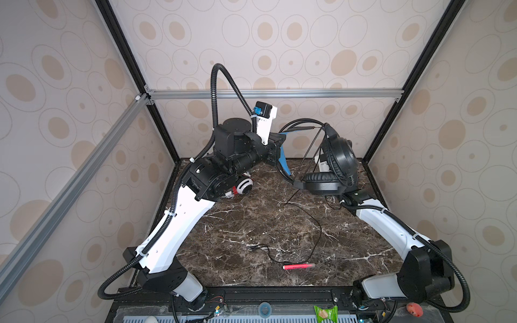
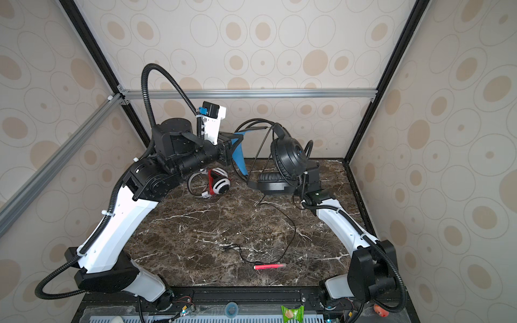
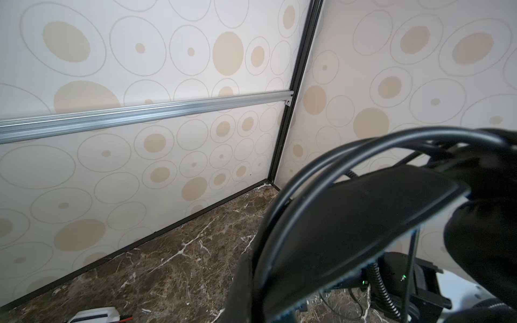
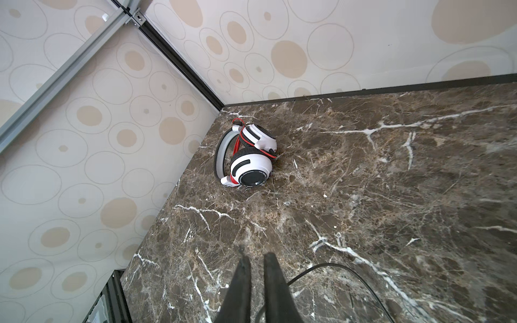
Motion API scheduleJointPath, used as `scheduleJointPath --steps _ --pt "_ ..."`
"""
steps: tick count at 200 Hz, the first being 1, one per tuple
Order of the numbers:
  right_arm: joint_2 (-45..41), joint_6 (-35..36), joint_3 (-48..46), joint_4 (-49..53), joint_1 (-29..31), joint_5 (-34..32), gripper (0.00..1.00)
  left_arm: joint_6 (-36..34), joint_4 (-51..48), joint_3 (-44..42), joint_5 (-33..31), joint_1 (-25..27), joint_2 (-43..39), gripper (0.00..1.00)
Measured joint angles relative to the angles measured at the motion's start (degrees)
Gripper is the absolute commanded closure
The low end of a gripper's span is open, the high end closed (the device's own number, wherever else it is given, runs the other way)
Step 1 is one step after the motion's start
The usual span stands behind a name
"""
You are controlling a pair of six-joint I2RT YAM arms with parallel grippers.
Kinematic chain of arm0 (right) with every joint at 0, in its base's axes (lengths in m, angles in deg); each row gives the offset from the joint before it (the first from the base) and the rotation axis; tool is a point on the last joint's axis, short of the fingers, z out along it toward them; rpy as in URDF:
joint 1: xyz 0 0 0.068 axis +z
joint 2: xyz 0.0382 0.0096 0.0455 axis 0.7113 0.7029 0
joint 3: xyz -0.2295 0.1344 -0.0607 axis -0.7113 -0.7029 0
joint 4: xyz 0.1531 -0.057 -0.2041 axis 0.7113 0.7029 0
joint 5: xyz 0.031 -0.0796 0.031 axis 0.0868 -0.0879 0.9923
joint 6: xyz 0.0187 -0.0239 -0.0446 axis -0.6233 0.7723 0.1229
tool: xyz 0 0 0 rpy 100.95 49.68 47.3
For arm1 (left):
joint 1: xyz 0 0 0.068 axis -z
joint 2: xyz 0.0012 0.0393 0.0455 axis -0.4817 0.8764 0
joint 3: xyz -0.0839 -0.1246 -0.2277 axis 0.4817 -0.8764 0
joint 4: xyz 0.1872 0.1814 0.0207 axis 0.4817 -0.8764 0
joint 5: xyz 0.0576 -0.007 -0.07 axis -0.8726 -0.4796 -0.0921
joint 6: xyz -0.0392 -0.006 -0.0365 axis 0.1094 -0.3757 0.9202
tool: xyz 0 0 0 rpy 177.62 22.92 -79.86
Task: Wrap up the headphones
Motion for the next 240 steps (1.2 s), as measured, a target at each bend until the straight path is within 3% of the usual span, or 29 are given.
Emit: scheduleJointPath --steps 102,202,240 --pt "3.3 1.3 -2.7 -7.6 6.0 1.8 0.92 4.0 5.4 2.8 -1.3 0.0 -0.3 1.00" --pt "4.9 1.1 -6.0 -12.9 11.4 2.7 0.92 5.7 9.5 6.1 -7.9 0.0 1.0 1.00" --pt "4.1 1.5 -7.7 -13.6 12.5 1.7 0.95 6.2 11.7 4.3 -14.0 0.0 0.9 1.00"
